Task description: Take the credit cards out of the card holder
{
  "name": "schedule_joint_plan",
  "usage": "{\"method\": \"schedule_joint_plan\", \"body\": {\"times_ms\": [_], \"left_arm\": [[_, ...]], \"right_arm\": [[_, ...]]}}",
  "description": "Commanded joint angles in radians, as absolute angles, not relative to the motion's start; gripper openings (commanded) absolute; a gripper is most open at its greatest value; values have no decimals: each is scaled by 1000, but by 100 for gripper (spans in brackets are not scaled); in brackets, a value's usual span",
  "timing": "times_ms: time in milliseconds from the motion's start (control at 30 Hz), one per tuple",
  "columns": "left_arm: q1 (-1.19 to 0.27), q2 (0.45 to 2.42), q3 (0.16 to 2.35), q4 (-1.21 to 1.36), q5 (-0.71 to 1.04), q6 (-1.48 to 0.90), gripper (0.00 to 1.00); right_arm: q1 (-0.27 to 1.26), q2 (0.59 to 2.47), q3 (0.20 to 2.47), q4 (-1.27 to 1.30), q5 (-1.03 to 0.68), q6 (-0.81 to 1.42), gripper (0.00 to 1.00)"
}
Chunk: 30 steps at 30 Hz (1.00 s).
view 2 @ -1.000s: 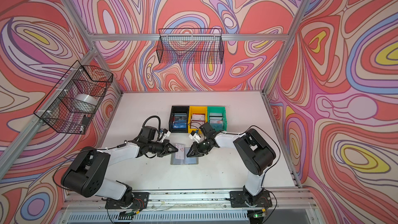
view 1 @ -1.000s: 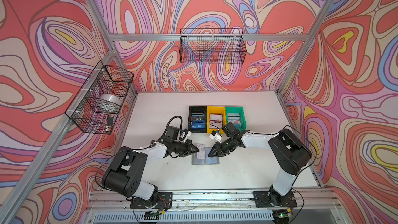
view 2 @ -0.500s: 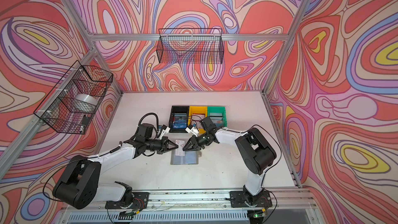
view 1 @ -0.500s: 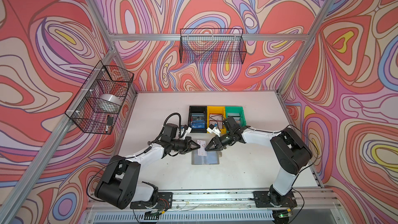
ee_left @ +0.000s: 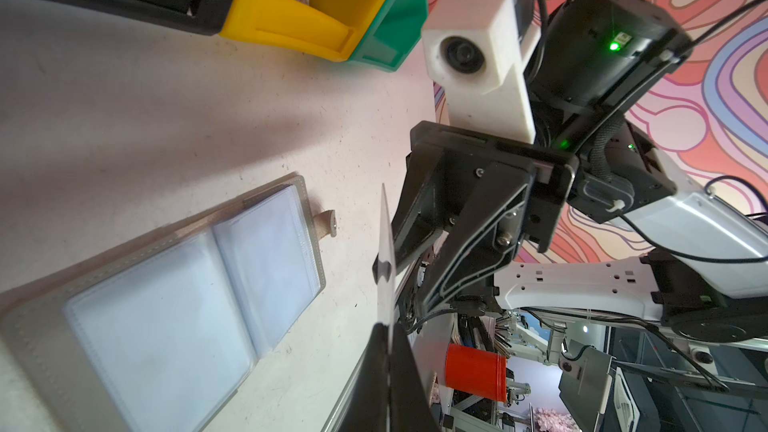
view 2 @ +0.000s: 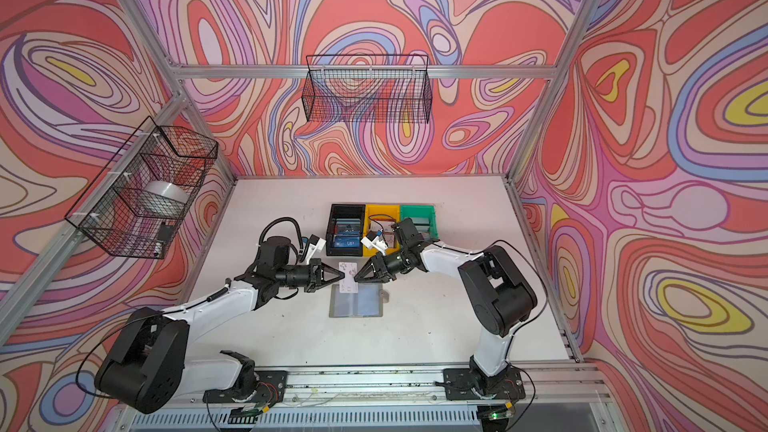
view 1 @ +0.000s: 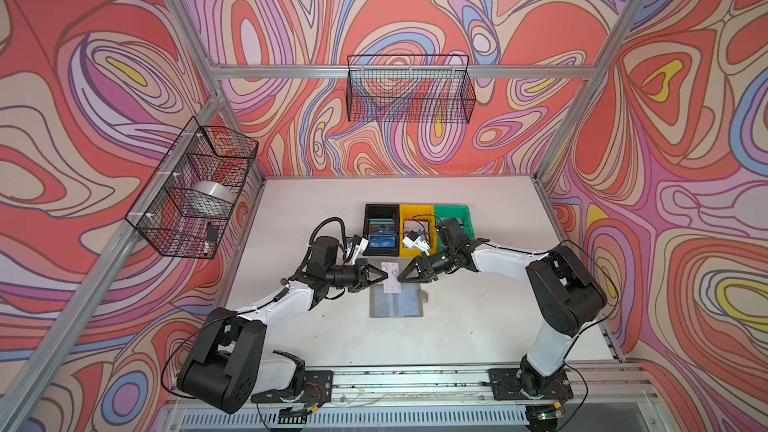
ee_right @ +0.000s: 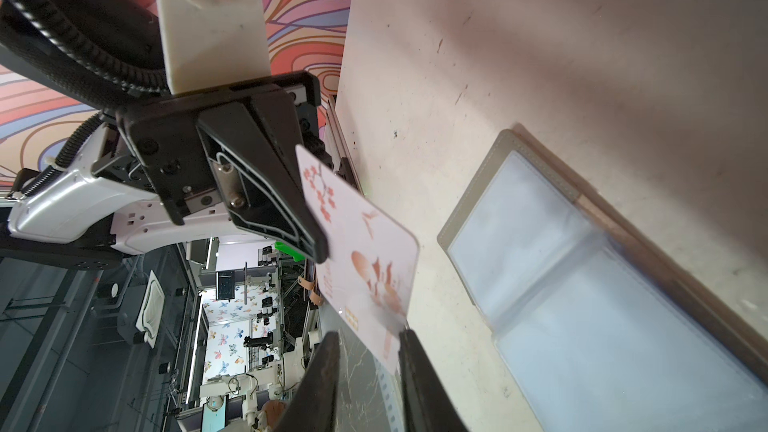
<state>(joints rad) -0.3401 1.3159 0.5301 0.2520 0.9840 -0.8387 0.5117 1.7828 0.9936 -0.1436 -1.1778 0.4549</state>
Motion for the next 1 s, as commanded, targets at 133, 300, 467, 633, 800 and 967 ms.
{"method": "schedule_joint_plan", "body": {"times_ms": [133, 300, 467, 633, 800, 967], "left_arm": [[-344, 1281, 485, 326, 1027, -874, 0], [-345, 1278, 470, 348, 1027, -884, 0], [-344, 1276, 462, 365, 1025, -891, 0], [-345, 1275, 462, 371, 1025, -892, 0], [-344, 1289, 460, 402, 1023, -906, 0], [-344, 1290, 455, 426, 1022, -919, 0]], "right_arm": [[496, 1766, 991, -96, -1232, 449, 28], [478, 1766, 985, -115, -1243, 425, 28], [456, 1766, 977, -145, -1247, 392, 28], [443, 1805, 981, -155, -1248, 380, 28], [443, 1830, 966, -62, -1265, 445, 28], [444, 1837, 958, 35, -1279, 511, 28]]}}
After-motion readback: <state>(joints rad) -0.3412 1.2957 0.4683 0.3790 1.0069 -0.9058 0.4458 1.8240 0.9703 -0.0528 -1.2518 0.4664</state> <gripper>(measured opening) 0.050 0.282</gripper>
